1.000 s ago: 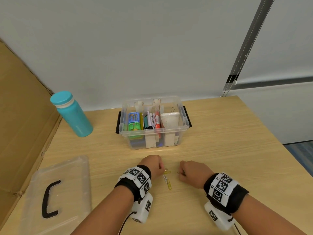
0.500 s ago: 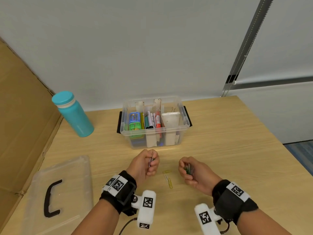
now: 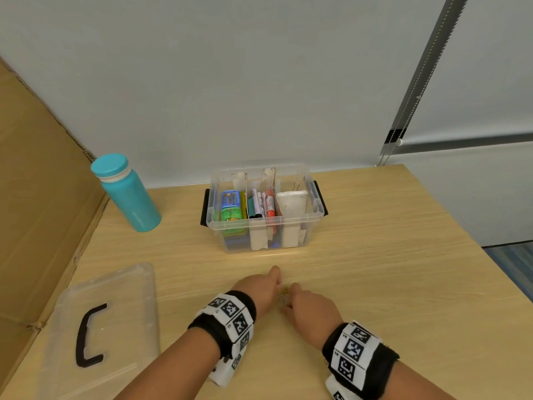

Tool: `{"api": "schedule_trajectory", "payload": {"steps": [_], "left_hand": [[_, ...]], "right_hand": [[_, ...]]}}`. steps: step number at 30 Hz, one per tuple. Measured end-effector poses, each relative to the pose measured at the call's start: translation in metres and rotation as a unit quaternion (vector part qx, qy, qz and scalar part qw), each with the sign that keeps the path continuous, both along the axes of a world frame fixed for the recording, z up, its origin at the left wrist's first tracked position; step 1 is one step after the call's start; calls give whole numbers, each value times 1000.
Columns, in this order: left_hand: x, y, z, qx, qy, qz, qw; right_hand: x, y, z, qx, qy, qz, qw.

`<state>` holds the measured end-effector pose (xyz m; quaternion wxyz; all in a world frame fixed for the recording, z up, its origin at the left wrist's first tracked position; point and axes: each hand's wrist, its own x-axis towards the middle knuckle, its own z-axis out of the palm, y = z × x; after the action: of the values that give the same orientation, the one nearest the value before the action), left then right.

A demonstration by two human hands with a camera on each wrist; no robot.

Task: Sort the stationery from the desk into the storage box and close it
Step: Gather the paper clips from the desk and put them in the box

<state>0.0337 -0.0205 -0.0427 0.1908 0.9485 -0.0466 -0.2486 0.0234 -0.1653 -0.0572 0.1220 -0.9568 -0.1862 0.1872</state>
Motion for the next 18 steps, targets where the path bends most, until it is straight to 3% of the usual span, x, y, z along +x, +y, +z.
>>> {"api": "schedule_trajectory", "payload": {"steps": [4, 8, 11, 14, 16, 18], "left_hand": [[11, -13, -2, 67, 10, -30, 997], [19, -13, -1, 96, 6, -46, 994], [18, -9, -1, 73, 2, -41, 996], [11, -2, -3, 46, 3, -27, 999], [6, 6, -6, 18, -9, -6, 1000], [0, 14, -7, -44, -29, 29, 998]], "right_hand": [[-6, 0, -4, -72, -42, 40, 996], [-6, -5, 0, -97, -28, 46, 994], [0, -14, 1, -51, 18, 13, 998], [11, -29, 5, 82, 98, -10, 992], [18, -40, 13, 208, 190, -67, 957], [21, -49, 20, 361, 311, -157, 865]]}}
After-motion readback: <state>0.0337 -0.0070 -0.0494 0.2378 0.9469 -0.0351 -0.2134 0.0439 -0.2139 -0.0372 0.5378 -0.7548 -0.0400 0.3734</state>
